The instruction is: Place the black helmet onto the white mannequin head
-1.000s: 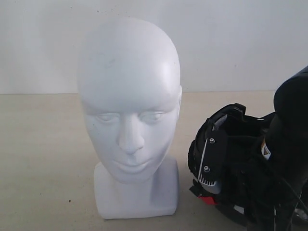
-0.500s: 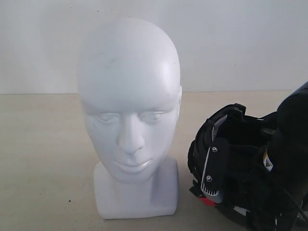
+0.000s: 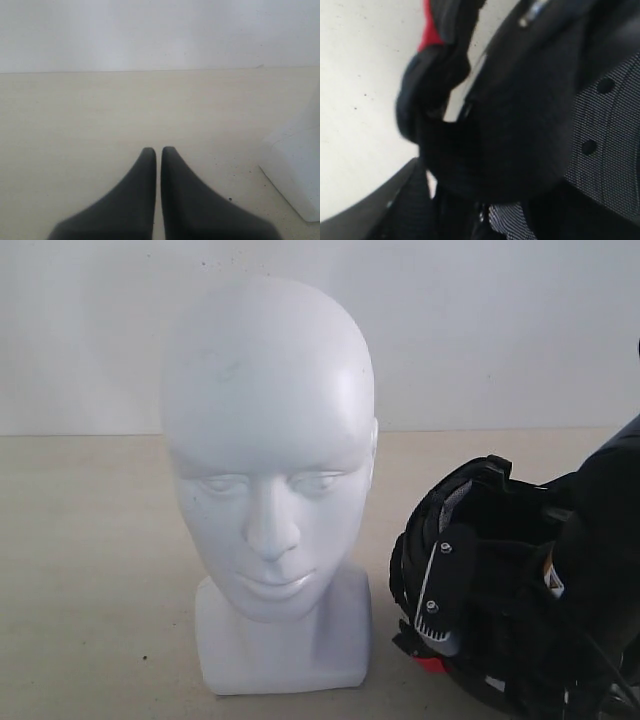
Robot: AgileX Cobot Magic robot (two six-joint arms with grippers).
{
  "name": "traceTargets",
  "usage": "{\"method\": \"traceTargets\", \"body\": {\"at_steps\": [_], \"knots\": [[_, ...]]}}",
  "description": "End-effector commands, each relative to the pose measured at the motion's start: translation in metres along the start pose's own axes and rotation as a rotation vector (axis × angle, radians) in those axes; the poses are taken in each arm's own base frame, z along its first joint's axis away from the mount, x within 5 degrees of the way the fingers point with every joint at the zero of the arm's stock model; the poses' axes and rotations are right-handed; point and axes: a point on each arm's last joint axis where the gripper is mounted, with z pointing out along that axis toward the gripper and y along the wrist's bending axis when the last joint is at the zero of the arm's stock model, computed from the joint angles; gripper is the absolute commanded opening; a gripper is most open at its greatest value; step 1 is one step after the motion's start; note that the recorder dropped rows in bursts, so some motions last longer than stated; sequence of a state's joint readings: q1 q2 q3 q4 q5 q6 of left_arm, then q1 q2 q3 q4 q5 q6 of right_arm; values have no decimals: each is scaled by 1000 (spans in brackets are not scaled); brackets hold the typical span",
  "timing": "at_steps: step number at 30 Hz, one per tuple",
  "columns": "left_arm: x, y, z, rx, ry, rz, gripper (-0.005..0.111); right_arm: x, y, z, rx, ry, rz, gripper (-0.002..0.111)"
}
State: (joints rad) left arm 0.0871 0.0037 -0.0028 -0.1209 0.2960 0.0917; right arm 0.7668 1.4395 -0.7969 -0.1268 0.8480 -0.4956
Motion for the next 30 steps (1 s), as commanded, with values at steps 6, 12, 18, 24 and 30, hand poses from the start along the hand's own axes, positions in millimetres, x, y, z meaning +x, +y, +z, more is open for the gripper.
{"method": "traceTargets", "body": {"at_steps": [6,12,18,24,30], "knots": [[1,0,0,5,-2,-15,5,6,-3,2,32,66,25,35],[1,0,0,5,-2,-15,5,6,-3,2,34,65,27,0],[1,0,0,5,-2,-15,5,7,-13,-25,213,-78,57,0],[1,0,0,5,-2,-15,5,11,-18,-64,373,-297,136,0],[1,0,0,5,-2,-15,5,15,-21,-97,468,-474,263,0]]}}
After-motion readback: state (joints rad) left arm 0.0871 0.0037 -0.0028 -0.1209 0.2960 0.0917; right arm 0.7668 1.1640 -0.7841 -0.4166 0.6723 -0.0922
